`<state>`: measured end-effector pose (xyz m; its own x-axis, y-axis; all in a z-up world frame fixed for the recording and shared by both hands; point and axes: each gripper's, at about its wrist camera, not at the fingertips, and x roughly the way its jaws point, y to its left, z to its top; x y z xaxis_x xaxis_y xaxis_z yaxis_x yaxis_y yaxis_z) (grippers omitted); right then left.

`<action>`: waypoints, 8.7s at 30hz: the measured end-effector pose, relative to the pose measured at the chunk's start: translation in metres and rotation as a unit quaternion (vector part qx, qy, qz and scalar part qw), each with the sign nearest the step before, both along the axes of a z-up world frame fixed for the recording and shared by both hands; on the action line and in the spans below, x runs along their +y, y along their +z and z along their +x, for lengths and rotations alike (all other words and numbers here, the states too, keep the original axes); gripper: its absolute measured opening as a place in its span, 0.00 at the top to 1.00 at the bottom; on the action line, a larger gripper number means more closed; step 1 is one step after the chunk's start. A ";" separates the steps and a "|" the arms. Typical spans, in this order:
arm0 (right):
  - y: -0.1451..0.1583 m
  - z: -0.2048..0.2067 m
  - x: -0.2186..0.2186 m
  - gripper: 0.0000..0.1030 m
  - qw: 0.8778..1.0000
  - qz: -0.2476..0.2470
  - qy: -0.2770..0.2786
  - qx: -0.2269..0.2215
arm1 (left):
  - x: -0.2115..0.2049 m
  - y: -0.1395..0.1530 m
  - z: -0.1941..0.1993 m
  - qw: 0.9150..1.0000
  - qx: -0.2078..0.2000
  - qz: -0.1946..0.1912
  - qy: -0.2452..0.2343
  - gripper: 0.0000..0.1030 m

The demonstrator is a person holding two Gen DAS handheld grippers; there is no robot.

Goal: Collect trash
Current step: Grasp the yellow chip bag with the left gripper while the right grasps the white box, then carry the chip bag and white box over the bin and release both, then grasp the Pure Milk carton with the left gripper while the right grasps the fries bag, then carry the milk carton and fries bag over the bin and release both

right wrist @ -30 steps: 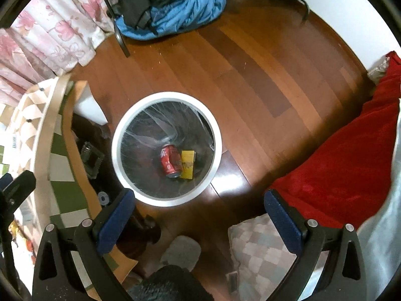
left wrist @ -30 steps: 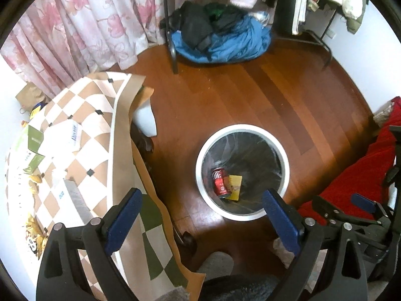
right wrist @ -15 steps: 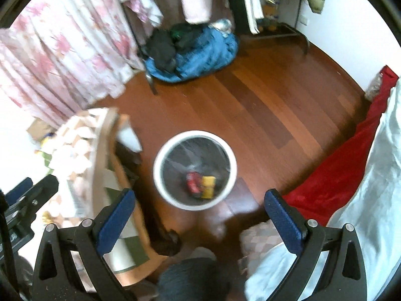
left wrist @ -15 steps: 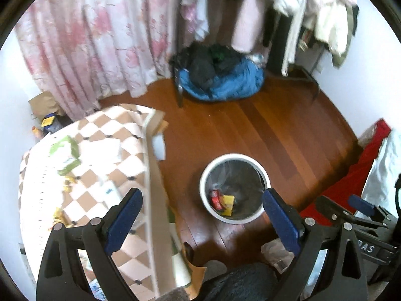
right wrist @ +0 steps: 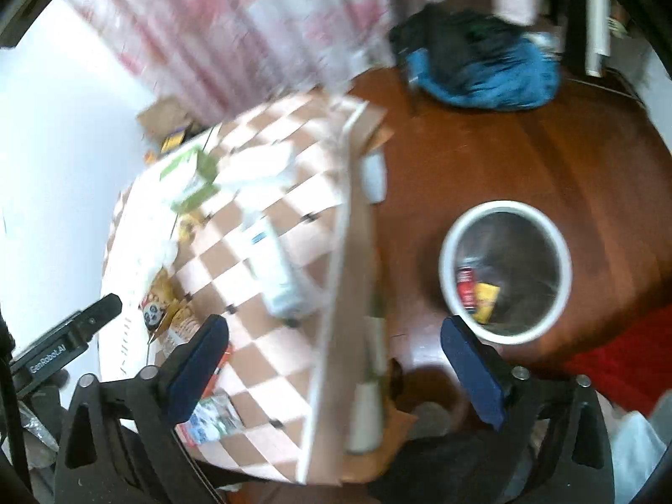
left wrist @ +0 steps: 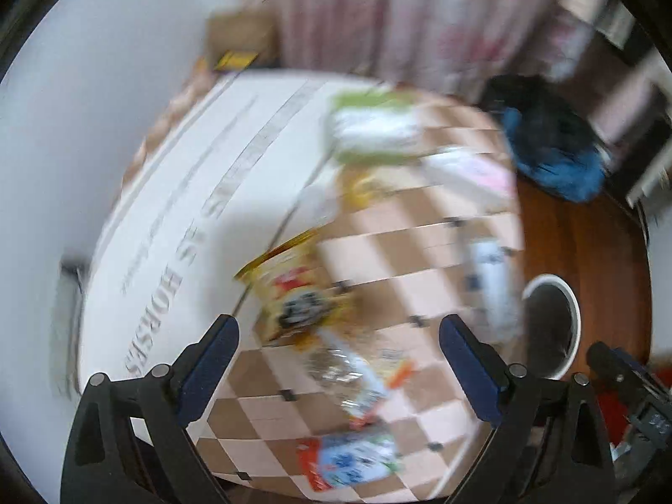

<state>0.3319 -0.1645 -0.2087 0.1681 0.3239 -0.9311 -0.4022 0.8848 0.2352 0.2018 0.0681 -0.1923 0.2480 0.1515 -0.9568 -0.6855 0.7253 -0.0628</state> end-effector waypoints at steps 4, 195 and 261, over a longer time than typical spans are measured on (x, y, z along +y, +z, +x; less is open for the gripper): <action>-0.039 0.013 0.059 0.15 0.998 -0.053 0.036 0.011 | 0.034 -0.040 -0.006 0.998 0.018 -0.050 0.034 0.06; -0.089 -0.100 0.199 0.01 0.966 -0.117 0.228 0.047 | 0.071 -0.096 -0.112 0.999 0.003 -0.035 0.035 0.42; -0.190 0.175 -0.276 0.46 0.978 -0.069 -0.168 0.098 | -0.314 -0.101 0.274 0.947 0.005 -0.130 -0.294 0.35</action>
<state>0.5071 -0.4408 -0.3983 0.0578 0.1489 -0.9872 -0.0423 0.9883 0.1466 0.4753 -0.2454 -0.2935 0.2074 -0.2505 -0.9456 -0.1694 0.9429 -0.2869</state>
